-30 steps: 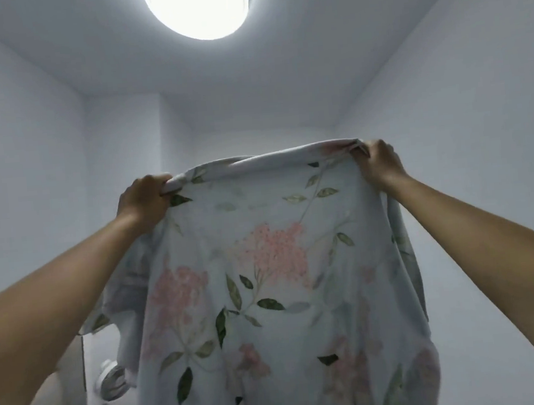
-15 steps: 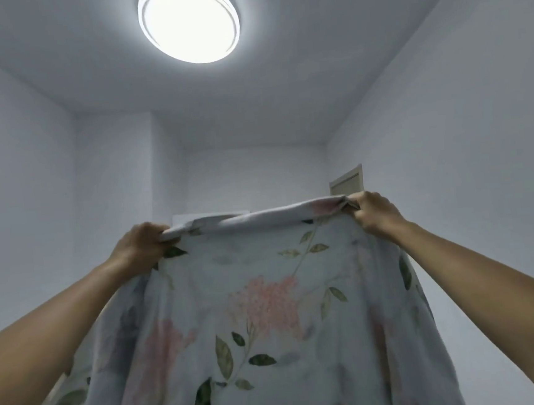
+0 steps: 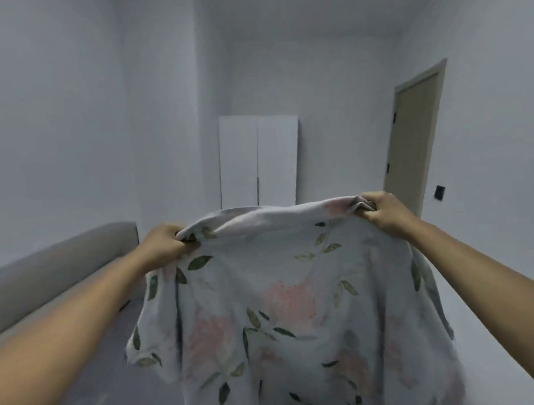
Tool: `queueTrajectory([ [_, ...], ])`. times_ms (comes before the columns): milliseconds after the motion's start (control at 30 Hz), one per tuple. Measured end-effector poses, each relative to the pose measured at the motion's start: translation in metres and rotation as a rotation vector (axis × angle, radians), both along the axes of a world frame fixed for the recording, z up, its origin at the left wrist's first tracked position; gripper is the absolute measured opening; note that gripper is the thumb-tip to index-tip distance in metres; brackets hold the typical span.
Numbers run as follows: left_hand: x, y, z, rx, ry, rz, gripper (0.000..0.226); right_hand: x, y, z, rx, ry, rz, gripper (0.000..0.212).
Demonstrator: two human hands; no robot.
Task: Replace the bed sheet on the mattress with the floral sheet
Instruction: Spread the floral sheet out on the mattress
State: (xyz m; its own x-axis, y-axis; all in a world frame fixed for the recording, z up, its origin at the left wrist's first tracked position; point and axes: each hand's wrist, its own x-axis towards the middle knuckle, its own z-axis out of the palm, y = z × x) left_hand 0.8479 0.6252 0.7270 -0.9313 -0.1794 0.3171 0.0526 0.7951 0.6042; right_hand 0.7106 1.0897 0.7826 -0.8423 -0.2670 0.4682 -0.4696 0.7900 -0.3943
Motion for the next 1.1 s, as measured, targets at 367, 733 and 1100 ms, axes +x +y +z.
queueTrajectory([
  [367,0.159,-0.09,-0.308,0.312,-0.445,0.072,0.031,0.034,-0.124,-0.278,0.169,-0.357,0.241,0.033],
  [733,0.258,-0.254,-0.392,0.405,-0.314,0.259,0.03,0.083,-0.347,-0.347,0.358,-0.407,0.393,0.035],
  [1100,0.277,-0.362,-0.437,0.484,-0.327,0.321,0.027,0.126,-0.487,-0.389,0.343,-0.485,0.432,0.021],
])
